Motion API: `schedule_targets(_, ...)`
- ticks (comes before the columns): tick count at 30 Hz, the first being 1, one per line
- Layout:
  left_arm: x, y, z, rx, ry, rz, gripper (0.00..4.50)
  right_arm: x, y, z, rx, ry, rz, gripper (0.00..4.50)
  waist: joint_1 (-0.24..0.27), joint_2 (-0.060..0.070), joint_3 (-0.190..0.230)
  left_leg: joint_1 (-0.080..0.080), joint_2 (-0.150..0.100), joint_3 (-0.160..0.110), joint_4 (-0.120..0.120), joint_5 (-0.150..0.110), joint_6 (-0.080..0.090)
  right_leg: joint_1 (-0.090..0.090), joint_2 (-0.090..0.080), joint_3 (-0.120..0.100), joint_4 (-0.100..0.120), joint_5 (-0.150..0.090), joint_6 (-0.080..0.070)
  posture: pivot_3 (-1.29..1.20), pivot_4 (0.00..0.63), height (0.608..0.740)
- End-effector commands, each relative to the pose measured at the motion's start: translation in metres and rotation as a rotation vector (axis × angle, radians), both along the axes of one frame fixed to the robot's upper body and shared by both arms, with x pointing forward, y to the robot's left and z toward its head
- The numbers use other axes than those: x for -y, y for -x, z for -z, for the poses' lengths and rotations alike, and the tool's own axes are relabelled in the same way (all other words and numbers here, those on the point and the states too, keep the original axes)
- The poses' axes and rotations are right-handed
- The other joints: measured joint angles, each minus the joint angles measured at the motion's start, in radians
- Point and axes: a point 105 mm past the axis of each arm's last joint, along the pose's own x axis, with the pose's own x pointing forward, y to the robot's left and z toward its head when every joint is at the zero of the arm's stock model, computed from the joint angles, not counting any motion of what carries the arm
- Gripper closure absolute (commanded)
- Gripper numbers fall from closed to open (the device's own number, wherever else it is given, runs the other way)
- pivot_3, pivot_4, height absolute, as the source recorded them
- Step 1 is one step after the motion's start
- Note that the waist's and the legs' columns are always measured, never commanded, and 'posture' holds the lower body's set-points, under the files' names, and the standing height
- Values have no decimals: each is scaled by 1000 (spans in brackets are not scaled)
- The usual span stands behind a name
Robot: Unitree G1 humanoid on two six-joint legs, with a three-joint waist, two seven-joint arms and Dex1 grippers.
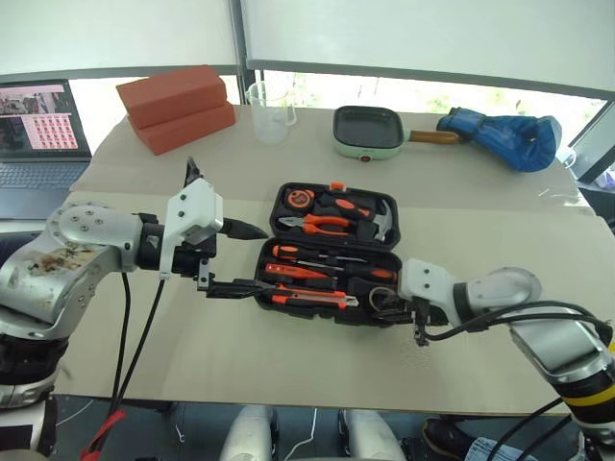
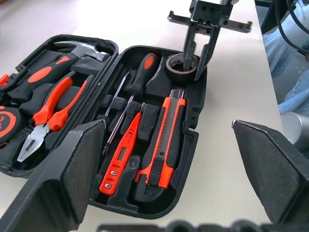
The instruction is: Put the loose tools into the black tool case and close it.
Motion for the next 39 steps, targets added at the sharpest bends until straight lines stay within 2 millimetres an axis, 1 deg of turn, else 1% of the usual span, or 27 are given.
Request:
schedule_targets(1,1,-1,-6,43,-1,11,0,-9,14,-11,-39,-49,-63,2071,2,0,0,0,0,0,0,0,0,0,0,0,0,0,0,0,150,740)
schedule_targets(2,1,-1,-5,44,-2,12,0,-10,15,-19,-32,-72,-65,1825,3,0,0,0,0,0,0,0,0,0,0,0,0,0,0,0,150,740)
schedule_targets(3,1,-2,-4,46,-3,11,0,-10,15,-27,-19,-89,-65,1425,4,0,0,0,0,0,0,0,0,0,0,0,0,0,0,0,150,740)
schedule_targets(5,0,-6,-5,53,1,0,0,-9,13,-42,21,-117,-50,808,4,0,0,0,0,0,0,0,0,0,0,0,0,0,0,0,150,740)
schedule_targets(6,0,-8,-6,56,9,-10,0,-8,12,-49,28,-137,-37,416,4,0,0,0,0,0,0,0,0,0,0,0,0,0,0,0,150,740)
schedule_targets(7,-1,-11,-6,57,14,-18,0,-6,11,-56,28,-161,-24,151,5,0,0,0,0,0,0,0,0,0,0,0,0,0,0,0,150,740)
schedule_targets(8,-1,-12,-5,57,16,-24,0,-3,10,-64,26,-189,-8,151,5,0,0,0,0,0,1,0,0,0,0,0,0,0,0,0,150,740)
schedule_targets(11,-4,-16,-2,47,19,-48,0,6,5,-79,17,-247,45,151,5,0,0,0,0,0,1,0,0,0,0,0,0,0,0,0,150,740)
schedule_targets(14,-21,-33,13,43,-9,-152,0,27,-10,-82,40,-267,169,151,5,0,0,0,0,0,1,0,0,1,0,0,0,0,0,0,150,740)
schedule_targets(15,-31,-42,20,51,-26,-210,0,40,-20,-79,49,-274,249,379,5,0,0,0,0,0,1,0,0,1,0,0,0,0,0,0,150,740)
schedule_targets(17,-53,-63,35,52,-54,-342,493,65,-37,-68,53,-283,401,909,5,0,0,0,0,1,1,0,0,1,0,0,0,0,0,0,150,740)
schedule_targets(18,-60,-68,44,41,-69,-372,683,74,-43,-61,53,-277,453,1246,6,0,0,0,0,2,1,0,0,1,0,0,0,0,0,0,150,740)
schedule_targets(19,-64,-72,53,39,-93,-387,946,80,-47,-54,52,-261,486,1486,6,0,0,0,0,3,1,0,0,1,0,0,0,0,0,0,150,740)
schedule_targets(20,-66,-75,61,35,-110,-392,1357,84,-50,-48,55,-243,502,1929,6,0,0,0,0,6,1,0,0,0,0,0,0,0,0,0,150,740)
schedule_targets(21,-67,-78,67,34,-123,-395,1661,86,-53,-44,59,-232,510,2224,6,0,0,0,0,7,1,0,0,0,0,0,0,0,0,0,150,740)
schedule_targets(22,-66,-81,73,35,-130,-394,1981,87,-55,-40,55,-229,522,2630,6,0,0,-1,0,7,1,0,0,-1,0,0,0,0,0,0,150,740)
schedule_targets(23,-65,-83,75,36,-133,-391,2279,88,-57,-38,51,-229,528,2892,6,0,0,-2,0,8,1,0,0,-2,0,0,0,0,0,0,150,740)
schedule_targets(24,-62,-86,79,32,-130,-386,2588,88,-59,-34,49,-227,532,3199,5,0,0,-2,0,8,1,0,0,-2,0,0,0,0,0,0,150,740)
schedule_targets(26,-53,-89,85,21,-113,-375,3368,86,-62,-27,43,-219,526,3956,5,0,0,-3,0,8,1,0,0,-2,0,0,0,0,0,0,150,740)
schedule_targets(27,-50,-90,87,16,-105,-369,3611,85,-63,-24,40,-216,520,4203,5,0,0,-3,0,8,1,0,0,-2,0,0,0,0,0,0,150,740)
schedule_targets(28,-44,-91,91,8,-102,-353,4027,81,-63,-20,30,-216,505,4500,5,0,0,-3,0,8,2,0,0,-2,0,0,0,0,0,0,150,740)
schedule_targets(29,-37,-92,93,2,-93,-339,4423,77,-64,-17,25,-216,487,4500,5,0,0,-3,0,8,2,0,0,-2,0,0,0,0,0,0,150,740)
schedule_targets(30,-32,-93,94,-4,-81,-329,4474,72,-64,-16,22,-220,471,4500,5,0,0,-3,0,8,2,0,0,-2,0,0,1,0,0,0,150,740)
schedule_targets(32,-23,-95,94,-21,-60,-326,4474,64,-65,-15,23,-231,451,4500,5,0,0,-3,0,7,2,0,0,-2,0,0,1,0,0,0,150,740)
schedule_targets(35,-21,-96,99,-19,-95,-323,4474,54,-67,-16,33,-248,421,4500,5,0,0,-3,0,7,2,0,0,-2,0,0,1,0,0,0,150,740)
schedule_targets(39,-14,-90,98,-43,-68,-278,4474,39,-58,-15,12,-262,341,4500,1,0,0,-3,0,6,2,0,0,-2,0,0,1,0,0,0,150,740)
